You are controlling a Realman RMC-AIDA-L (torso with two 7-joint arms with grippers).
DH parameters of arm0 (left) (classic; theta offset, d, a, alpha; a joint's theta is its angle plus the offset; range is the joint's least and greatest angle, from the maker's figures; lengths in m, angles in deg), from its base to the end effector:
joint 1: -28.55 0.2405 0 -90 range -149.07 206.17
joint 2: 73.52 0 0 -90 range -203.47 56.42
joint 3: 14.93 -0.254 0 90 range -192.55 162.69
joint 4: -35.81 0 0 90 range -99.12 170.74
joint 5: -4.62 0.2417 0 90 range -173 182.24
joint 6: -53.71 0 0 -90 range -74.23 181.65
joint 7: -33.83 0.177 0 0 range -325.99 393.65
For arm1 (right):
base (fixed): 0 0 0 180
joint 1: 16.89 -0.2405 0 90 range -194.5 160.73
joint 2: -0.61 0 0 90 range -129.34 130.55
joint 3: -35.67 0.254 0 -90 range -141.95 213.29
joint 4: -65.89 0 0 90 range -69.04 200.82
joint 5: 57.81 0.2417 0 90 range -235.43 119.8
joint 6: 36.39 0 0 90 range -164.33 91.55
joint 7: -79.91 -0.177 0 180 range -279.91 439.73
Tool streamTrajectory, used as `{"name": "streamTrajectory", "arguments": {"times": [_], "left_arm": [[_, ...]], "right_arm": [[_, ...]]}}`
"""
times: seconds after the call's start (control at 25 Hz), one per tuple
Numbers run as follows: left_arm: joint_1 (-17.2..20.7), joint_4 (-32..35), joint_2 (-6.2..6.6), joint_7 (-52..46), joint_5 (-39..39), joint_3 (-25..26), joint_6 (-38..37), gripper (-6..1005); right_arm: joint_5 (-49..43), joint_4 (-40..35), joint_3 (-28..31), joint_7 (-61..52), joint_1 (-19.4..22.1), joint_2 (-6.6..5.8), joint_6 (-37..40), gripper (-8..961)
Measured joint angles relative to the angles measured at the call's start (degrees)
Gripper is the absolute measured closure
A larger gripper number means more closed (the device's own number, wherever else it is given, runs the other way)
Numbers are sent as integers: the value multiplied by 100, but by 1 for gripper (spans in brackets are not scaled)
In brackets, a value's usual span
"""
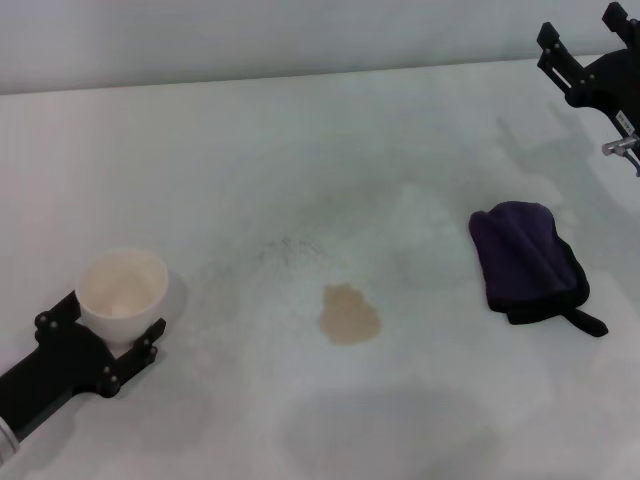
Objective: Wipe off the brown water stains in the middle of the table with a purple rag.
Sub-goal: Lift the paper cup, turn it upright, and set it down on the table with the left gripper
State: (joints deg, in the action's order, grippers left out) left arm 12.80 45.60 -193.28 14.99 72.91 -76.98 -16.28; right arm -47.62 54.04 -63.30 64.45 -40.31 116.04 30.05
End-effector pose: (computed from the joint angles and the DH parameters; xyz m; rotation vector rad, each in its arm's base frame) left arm -0.3657 0.2812 -0.1011 -2.2993 -0.3149 -0.4926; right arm 0.3460 0.3921 0.0088 -1.6434 0.4436 0.7264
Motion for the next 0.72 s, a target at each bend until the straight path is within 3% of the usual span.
{"name": "streamTrajectory", "arguments": {"times": [0.08, 0.44, 0.72], "left_arm": [[-37, -42, 2, 1, -1, 0, 49, 399], [-83, -124, 8, 15, -8, 1, 109, 116], [-10, -124, -3, 180, -14, 0, 115, 116]], "right_arm": [[0, -1, -7, 0, -8, 3, 1, 95], [0, -2, -8, 0, 10, 5, 3, 96], [0, 9, 10, 2, -7, 5, 0, 96]]}}
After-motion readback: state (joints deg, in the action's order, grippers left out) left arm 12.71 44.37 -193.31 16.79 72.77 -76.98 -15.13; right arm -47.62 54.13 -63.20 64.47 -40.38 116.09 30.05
